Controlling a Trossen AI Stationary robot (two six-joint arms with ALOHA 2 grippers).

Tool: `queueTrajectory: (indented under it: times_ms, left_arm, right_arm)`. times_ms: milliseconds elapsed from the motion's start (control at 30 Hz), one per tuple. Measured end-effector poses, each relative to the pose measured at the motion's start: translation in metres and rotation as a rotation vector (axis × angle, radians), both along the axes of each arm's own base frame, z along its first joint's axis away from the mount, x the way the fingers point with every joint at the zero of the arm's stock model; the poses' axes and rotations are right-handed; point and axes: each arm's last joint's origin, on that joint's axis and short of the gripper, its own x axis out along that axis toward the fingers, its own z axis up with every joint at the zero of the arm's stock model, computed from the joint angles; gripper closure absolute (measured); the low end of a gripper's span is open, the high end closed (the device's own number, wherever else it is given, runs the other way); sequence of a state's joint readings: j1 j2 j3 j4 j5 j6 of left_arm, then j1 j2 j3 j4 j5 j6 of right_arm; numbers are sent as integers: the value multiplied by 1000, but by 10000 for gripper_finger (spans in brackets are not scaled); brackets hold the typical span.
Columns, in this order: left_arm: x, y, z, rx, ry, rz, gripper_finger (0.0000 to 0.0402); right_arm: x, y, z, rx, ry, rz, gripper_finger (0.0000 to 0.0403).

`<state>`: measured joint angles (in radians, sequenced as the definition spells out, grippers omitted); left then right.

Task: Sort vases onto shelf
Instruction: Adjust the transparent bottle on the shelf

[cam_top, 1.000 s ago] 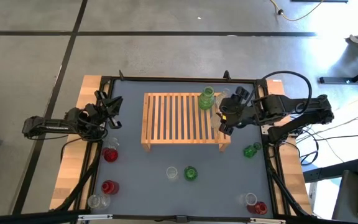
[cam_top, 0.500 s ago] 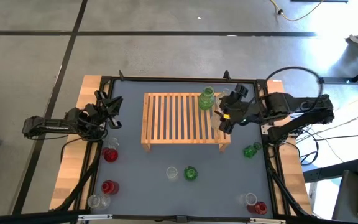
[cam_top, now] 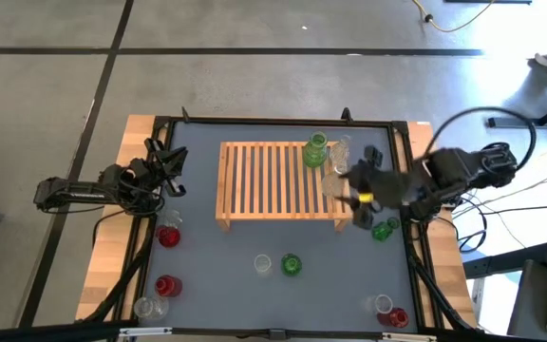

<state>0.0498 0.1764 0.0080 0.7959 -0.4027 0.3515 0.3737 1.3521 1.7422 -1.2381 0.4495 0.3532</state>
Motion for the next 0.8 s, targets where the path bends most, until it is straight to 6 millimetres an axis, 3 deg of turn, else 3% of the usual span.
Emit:
queueTrajectory:
  times_ms: [133,333,533,800]
  left_arm:
    - [0,0,0,0,0,0,365]
    - [0,0,0,0,1,1,365]
    - [0,0,0,0,0,1,365]
    - [0,0,0,0,-1,1,365]
  right_arm:
    - [-6,25,-11,35,16,57,166]
    - [-8,48,-49,51,98,44,166]
    - [0,52,-88,-13,126,17,166]
    - [5,44,-108,-126,125,-51,166]
